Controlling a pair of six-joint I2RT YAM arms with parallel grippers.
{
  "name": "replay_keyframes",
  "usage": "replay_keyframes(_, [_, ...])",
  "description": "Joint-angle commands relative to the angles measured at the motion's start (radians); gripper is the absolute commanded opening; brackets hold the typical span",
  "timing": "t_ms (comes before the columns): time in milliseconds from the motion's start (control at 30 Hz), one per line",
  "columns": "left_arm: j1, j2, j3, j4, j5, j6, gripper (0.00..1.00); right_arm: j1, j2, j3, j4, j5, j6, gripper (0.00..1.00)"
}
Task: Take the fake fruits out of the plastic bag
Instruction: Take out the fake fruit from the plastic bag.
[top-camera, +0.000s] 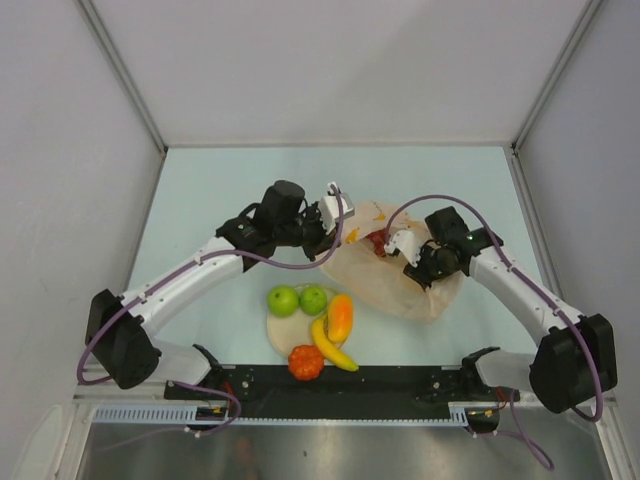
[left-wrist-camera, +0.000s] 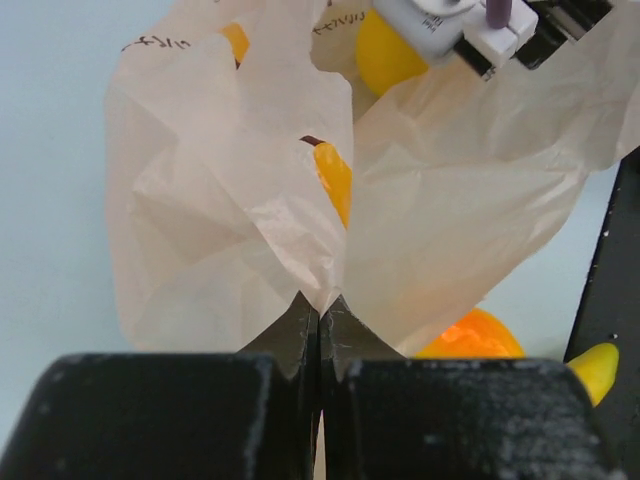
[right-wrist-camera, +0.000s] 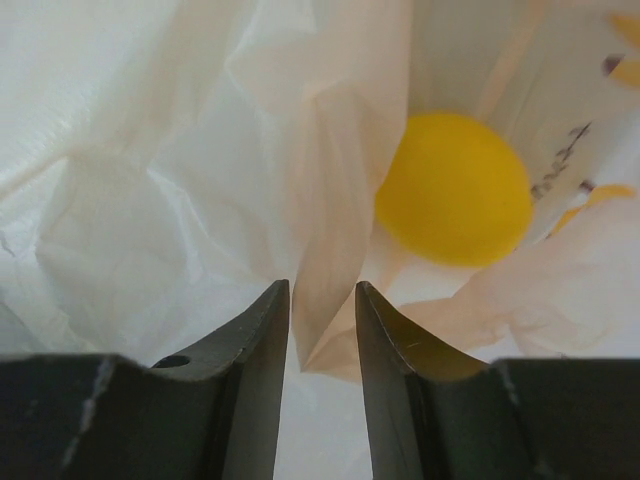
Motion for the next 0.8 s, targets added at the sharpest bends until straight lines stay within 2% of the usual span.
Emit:
replay_keyframes(0, [-0.002, -0.024, 0.050, 0.013, 0.057, -0.047, 0.00, 0.051, 0.013, 0.078, 0.099, -0.004, 0.011, 0.38])
replay_keyframes(300, [-0.002, -0.018, 0.036, 0.010, 0.074, -0.057, 0.00, 0.039, 0.207, 0.159, 0.225, 0.017, 0.048, 0.43])
replay_keyframes(433, [-0.002, -0.015, 0.037, 0.010, 0.071, -0.055, 0.00, 0.025, 0.288, 0.176, 0.237, 0.074, 0.031, 0.44])
replay_keyframes(533, [-0.002, -0.014, 0.039, 0.012, 0.069, -0.054, 0.00, 0.002, 0.308, 0.181, 0.220, 0.094, 0.017, 0.57])
replay_keyframes(567, [-0.002, -0.012, 0.037, 0.012, 0.067, -0.052, 0.00, 0.001, 0.319, 0.181, 0.208, 0.106, 0.008, 0.65])
replay_keyframes(600, [-0.002, -0.012, 0.039, 0.012, 0.067, -0.049, 0.00, 0.002, 0.323, 0.181, 0.191, 0.116, -0.001, 0.69])
replay_keyframes(767, [-0.002, -0.014, 0.036, 0.012, 0.061, -0.041, 0.00, -0.018, 0.336, 0.181, 0.151, 0.142, 0.037, 0.78])
